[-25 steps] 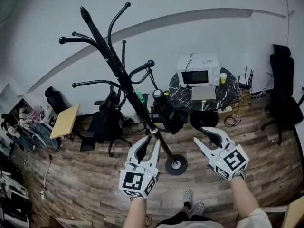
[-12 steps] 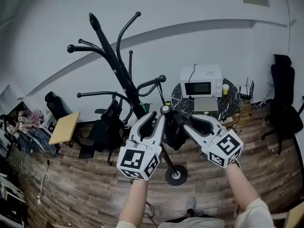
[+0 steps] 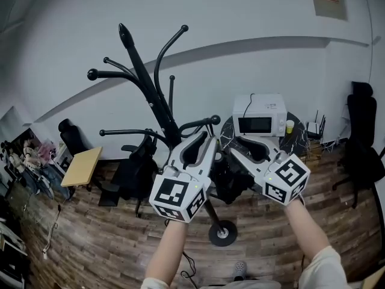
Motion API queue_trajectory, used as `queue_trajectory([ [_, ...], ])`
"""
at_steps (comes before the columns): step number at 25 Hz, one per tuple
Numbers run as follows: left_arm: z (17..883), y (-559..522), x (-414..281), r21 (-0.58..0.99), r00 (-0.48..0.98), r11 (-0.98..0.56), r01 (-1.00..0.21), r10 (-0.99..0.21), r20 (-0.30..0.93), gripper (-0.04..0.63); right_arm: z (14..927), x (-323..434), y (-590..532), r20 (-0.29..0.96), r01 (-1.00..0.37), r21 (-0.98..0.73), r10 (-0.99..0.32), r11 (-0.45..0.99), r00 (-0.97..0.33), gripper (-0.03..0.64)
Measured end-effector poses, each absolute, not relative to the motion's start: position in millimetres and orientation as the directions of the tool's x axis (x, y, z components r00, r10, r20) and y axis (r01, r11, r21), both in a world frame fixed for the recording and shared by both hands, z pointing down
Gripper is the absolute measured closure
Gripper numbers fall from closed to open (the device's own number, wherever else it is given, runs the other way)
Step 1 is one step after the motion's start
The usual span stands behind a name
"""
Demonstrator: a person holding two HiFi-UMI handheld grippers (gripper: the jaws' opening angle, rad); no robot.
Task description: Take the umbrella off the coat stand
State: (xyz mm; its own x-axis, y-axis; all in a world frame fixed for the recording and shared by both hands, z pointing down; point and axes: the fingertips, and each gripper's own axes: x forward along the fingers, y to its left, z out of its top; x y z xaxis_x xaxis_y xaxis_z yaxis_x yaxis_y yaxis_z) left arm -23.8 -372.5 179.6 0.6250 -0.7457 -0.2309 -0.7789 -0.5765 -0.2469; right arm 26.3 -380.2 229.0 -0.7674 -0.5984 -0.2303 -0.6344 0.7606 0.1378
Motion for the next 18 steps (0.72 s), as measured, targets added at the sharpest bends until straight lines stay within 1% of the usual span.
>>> queue_trajectory([
  [6, 174.2, -385.4, -19.1, -0.245, 0.629, -0.581, -0.776, -0.739, -0.242, 0.509, 198.8, 16.6, -397.3, -0.274, -0.601, 0.115, -0.556, 0.791, -0.785, 0.494],
  [7, 173.4, -387.2, -19.2, -0.245, 0.629, -0.581, -0.776, -0.738, -0.244, 0.514, 198.0, 14.6, -398.7, -0.274, -0.592, 0.115, -0.548, 0.797, -0.791, 0.494],
  [9, 172.1, -388.1, -20.3, -0.244, 0.629, -0.581, -0.776, -0.736, -0.249, 0.545, 197.8, 11.5, -400.8, -0.274, -0.576, 0.119, -0.530, 0.809, -0.802, 0.494],
  [11, 171.5, -387.2, -21.4, -0.247, 0.633, -0.584, -0.773, -0.733, -0.248, 0.557, 196.5, 9.2, -402.3, -0.281, -0.560, 0.116, -0.513, 0.821, -0.811, 0.494],
  [18, 172.8, -380.4, -23.7, -0.272, 0.634, -0.578, -0.770, -0.741, -0.220, 0.563, 190.5, 0.0, -395.8, -0.300, -0.510, 0.124, -0.458, 0.851, -0.837, 0.497],
])
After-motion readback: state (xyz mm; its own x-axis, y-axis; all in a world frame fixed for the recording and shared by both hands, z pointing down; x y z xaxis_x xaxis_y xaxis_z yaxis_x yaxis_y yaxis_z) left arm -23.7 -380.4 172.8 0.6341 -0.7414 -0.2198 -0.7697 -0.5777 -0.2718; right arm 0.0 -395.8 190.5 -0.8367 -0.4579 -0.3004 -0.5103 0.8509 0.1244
